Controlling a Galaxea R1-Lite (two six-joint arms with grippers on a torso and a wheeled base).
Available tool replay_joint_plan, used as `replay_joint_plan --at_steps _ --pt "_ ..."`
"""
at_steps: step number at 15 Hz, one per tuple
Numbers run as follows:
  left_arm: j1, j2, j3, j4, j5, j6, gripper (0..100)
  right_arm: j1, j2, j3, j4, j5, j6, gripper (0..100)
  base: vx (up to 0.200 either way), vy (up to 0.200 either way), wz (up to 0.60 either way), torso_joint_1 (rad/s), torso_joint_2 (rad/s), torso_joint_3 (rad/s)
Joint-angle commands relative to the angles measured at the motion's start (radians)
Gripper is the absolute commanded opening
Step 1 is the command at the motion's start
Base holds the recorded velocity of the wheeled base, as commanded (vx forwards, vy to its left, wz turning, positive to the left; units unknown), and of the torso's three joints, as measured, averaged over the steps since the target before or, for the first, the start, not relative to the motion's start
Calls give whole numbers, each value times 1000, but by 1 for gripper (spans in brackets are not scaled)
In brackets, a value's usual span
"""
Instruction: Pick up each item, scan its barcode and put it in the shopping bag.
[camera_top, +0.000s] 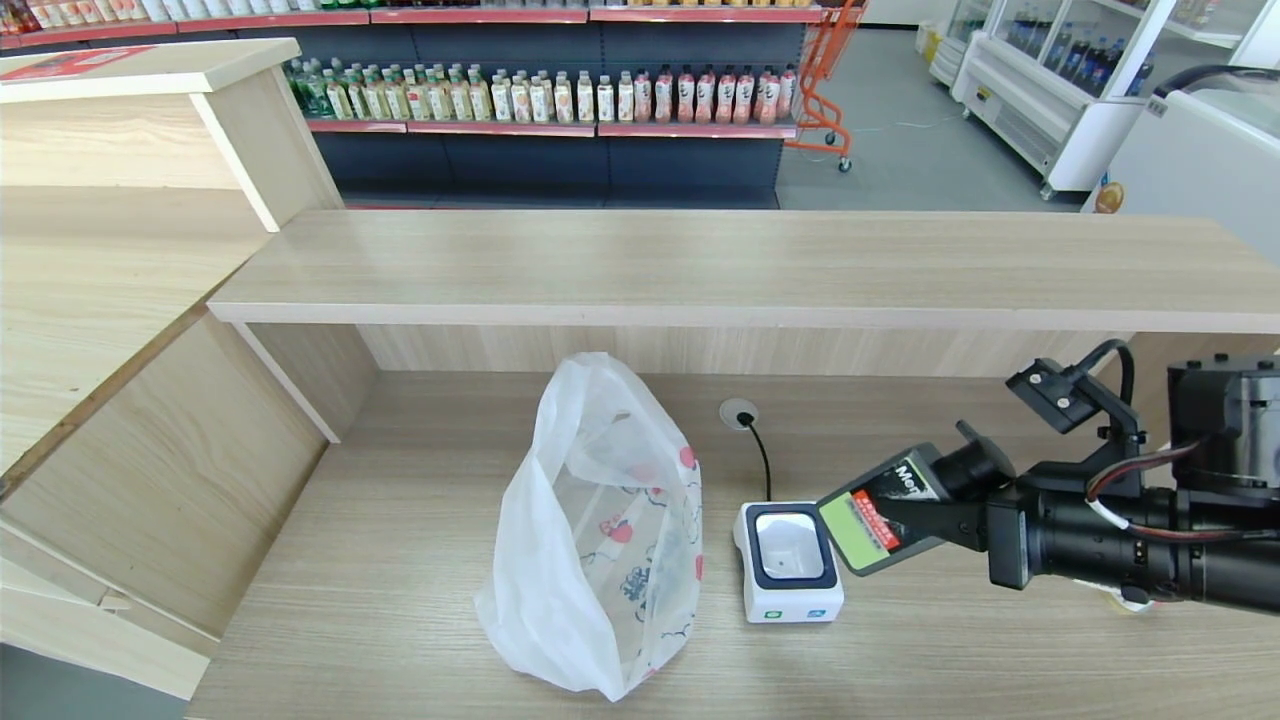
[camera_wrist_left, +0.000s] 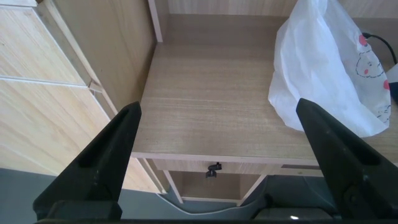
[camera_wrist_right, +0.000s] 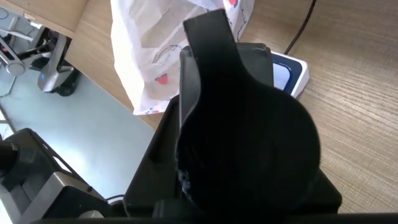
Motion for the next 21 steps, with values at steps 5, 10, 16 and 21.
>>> replay_joint_plan --at_steps 5,10,16,21 --pt "0 0 0 0 0 -1 100 18 19 4 0 1 17 0 0 0 0 0 0 0" --pt "0 0 0 0 0 -1 100 69 213 -106 -7 -2 59 0 0 0 0 0 0 0" --pt "0 0 0 0 0 -1 100 221 451 -331 -11 -10 137 0 0 0 0 0 0 0" --pt "0 0 0 0 0 -1 100 262 660 -410 -99 -41 -216 0 0 0 0 0 0 0"
